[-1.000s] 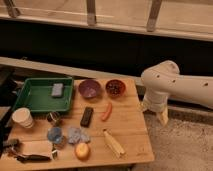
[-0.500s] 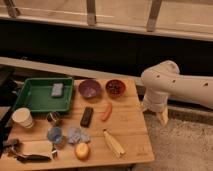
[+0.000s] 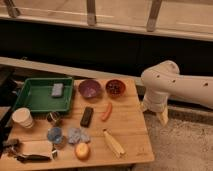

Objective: Place pepper in metal cup

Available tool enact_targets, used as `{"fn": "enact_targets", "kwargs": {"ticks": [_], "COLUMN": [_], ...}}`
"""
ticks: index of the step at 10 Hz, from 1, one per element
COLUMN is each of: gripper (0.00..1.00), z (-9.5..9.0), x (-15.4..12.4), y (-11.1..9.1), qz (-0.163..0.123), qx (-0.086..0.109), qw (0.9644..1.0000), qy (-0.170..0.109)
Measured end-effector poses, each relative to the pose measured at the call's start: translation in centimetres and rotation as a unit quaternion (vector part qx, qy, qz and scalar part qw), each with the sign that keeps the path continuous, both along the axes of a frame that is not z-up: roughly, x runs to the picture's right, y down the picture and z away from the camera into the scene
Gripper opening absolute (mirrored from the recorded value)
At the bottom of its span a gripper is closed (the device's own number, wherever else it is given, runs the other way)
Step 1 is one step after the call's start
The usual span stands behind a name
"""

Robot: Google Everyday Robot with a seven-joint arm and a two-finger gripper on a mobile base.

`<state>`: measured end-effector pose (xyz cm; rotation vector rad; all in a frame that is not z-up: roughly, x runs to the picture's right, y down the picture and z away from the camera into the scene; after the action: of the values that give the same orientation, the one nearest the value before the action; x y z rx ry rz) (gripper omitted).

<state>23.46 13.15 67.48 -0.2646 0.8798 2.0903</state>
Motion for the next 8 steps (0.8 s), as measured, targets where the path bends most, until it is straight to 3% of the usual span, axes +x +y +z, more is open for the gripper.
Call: {"fn": "enact_targets", "kwargs": {"ticks": [4, 6, 8], "gripper": [0.74, 0.74, 0.74], "z": [0.3, 2.5, 4.4], "x": [0.2, -1.0, -4.3], "y": [-1.2, -2.8, -4.3], "qz": [-0.006, -0.003, -0.001], "qx": [0.012, 0.018, 0.027], "qw": [0.9999, 0.9992, 0.9967], "qy": [-0.003, -0.036, -0.076]}}
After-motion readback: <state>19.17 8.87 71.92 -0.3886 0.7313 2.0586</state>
